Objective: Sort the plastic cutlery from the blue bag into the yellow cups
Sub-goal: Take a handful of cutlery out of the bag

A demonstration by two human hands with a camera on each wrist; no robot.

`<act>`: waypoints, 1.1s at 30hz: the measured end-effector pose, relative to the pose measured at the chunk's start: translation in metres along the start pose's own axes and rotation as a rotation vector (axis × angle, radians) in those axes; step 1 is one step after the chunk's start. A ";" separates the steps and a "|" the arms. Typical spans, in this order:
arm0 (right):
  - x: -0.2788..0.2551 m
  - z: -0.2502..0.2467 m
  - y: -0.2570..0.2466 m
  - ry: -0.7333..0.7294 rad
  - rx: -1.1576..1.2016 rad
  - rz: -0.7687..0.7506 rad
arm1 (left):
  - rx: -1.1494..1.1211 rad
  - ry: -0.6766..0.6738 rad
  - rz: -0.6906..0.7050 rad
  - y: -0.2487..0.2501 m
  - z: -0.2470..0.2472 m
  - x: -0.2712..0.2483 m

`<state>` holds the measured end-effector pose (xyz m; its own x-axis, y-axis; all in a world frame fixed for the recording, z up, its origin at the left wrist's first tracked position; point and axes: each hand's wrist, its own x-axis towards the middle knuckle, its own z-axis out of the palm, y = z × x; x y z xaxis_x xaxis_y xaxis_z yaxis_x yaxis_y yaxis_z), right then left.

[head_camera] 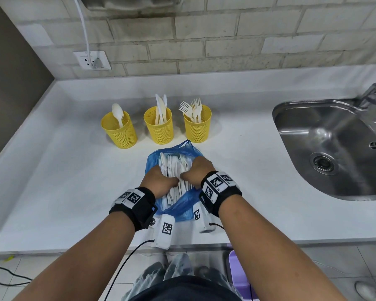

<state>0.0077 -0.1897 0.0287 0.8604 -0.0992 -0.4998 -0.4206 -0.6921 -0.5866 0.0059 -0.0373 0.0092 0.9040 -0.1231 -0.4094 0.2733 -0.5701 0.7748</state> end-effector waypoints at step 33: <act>-0.001 -0.010 0.013 -0.109 0.214 -0.071 | -0.487 -0.130 -0.020 -0.012 -0.004 -0.001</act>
<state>0.0043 -0.2055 0.0280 0.8589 0.0303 -0.5112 -0.4212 -0.5259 -0.7389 0.0024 -0.0273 0.0021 0.8573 -0.2336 -0.4588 0.4395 -0.1320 0.8885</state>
